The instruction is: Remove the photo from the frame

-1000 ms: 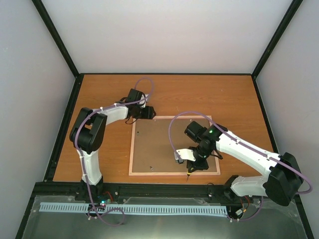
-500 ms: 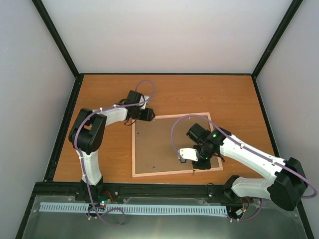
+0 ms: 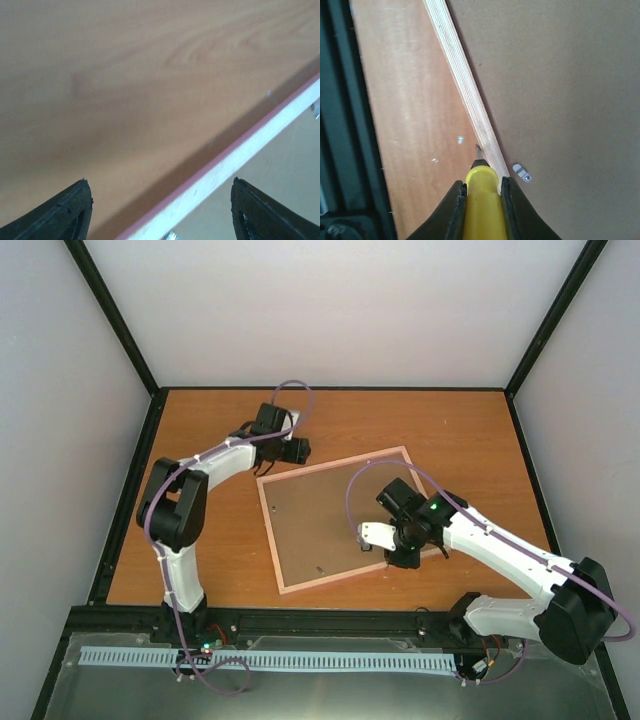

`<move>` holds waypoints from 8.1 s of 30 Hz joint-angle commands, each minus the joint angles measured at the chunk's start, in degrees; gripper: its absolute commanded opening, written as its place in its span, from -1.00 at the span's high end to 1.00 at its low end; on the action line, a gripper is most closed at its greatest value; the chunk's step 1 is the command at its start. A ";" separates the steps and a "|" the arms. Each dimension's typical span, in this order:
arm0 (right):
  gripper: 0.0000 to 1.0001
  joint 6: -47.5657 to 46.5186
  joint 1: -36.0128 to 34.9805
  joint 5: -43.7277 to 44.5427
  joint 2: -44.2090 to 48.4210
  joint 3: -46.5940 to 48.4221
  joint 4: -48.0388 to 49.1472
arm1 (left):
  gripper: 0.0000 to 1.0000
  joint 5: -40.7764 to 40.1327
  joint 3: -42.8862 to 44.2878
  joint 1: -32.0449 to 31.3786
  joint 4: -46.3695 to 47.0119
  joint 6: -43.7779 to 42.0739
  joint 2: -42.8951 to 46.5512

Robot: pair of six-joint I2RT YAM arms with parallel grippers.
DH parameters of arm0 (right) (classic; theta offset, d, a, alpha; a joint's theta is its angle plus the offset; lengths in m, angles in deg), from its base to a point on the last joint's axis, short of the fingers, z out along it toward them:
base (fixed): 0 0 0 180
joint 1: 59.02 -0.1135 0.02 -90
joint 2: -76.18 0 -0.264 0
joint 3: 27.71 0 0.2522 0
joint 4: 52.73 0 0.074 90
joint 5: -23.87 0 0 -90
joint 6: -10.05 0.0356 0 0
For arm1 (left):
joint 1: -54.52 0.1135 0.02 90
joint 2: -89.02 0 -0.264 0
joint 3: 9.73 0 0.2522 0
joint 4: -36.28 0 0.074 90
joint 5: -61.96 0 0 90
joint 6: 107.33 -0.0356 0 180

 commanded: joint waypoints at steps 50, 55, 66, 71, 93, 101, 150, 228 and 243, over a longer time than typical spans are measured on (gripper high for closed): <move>0.94 7.75 11.34 13.02 -7.43 0.36 22.82 | -0.11 14.24 -51.04 -3.05 10.45 25.36 40.92; 0.94 7.73 11.79 13.23 -9.25 1.17 22.82 | -0.11 12.50 -53.94 -8.56 9.09 32.27 46.66; 0.94 6.20 13.35 18.84 -6.67 6.49 18.98 | -0.11 4.63 -53.60 -9.19 3.01 33.29 51.35; 0.94 8.87 13.37 10.62 -5.10 11.81 18.31 | 0.03 3.22 -53.17 -9.19 0.78 35.04 52.48; 0.94 20.35 0.46 -30.45 -23.95 22.71 27.94 | 0.22 0.83 -53.39 -16.55 -6.04 41.54 51.03; 0.94 19.92 -5.28 -28.15 -28.60 23.57 28.78 | 0.29 0.42 -56.96 -16.56 -5.26 43.30 54.65; 0.94 17.93 -8.52 -23.57 -37.22 30.63 25.64 | 0.82 -12.61 -57.46 -28.87 -7.97 49.52 58.83; 0.94 21.54 -12.47 3.24 -39.87 31.54 26.73 | 0.98 -12.69 -59.52 -28.88 -5.66 49.74 59.92; 0.95 19.29 -12.52 -16.04 -38.34 33.03 23.12 | 0.99 -12.80 -59.18 -28.87 -5.54 49.82 59.60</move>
